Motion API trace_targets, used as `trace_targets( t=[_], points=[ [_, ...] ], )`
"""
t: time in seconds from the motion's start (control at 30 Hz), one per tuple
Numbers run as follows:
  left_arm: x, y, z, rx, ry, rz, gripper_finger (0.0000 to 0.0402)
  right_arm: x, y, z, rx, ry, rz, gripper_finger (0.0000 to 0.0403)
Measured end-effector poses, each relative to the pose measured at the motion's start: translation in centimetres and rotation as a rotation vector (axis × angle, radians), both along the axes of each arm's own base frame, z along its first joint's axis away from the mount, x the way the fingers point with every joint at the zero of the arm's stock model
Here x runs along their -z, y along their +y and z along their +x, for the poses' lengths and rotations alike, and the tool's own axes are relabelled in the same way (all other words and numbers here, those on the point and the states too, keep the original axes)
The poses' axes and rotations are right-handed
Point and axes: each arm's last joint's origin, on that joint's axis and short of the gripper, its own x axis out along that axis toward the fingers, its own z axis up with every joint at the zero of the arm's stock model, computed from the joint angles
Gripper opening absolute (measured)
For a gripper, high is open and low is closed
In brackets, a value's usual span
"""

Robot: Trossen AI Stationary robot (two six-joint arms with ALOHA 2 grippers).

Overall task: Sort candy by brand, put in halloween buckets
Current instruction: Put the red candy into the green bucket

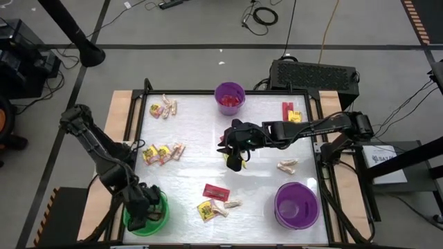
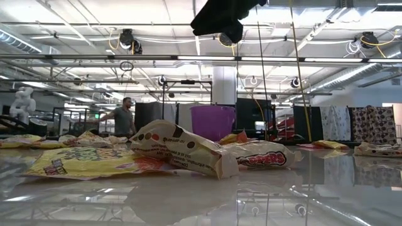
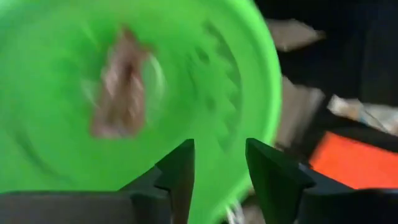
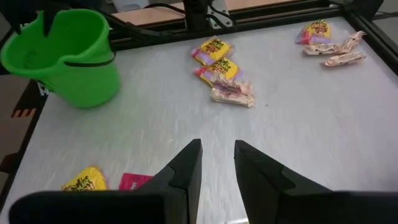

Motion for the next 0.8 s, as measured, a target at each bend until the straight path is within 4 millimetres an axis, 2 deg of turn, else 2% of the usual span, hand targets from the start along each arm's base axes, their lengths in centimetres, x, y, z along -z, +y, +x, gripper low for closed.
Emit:
trace_targets(
  t=[0.1, 0.23, 0.37, 0.47, 0.57, 0.8],
  points=[
    [-0.3, 0.2, 0.4, -0.002, 0.056, -0.079, 0.0152, 0.0, 0.0, 0.0, 0.000, 0.000, 0.001, 0.0089],
    [-1.8, 0.6, 1.1, 0.003, 0.014, -0.201, 0.0152, 0.0, 0.1, 0.0, 0.006, 0.000, 0.026, 0.0089],
    [-3.8, 2.0, 1.8, -0.020, -0.104, -0.232, 0.0152, 0.0, 0.5, 0.0, -0.013, 0.006, 0.079, 0.0089],
    [-4.7, 3.3, 2.8, -0.030, -0.290, -0.154, 0.0152, 0.1, 0.9, -0.1, -0.014, 0.013, 0.108, 0.0089],
    [-4.5, 4.9, 4.2, -0.040, -0.435, -0.014, 0.0152, 0.1, 1.3, -0.2, -0.011, 0.017, 0.128, 0.0089],
    [-1.8, 8.1, 9.0, 0.001, -0.546, 0.284, 0.0152, 0.6, 2.0, -0.6, 0.003, 0.087, 0.157, 0.0089]
  ],
)
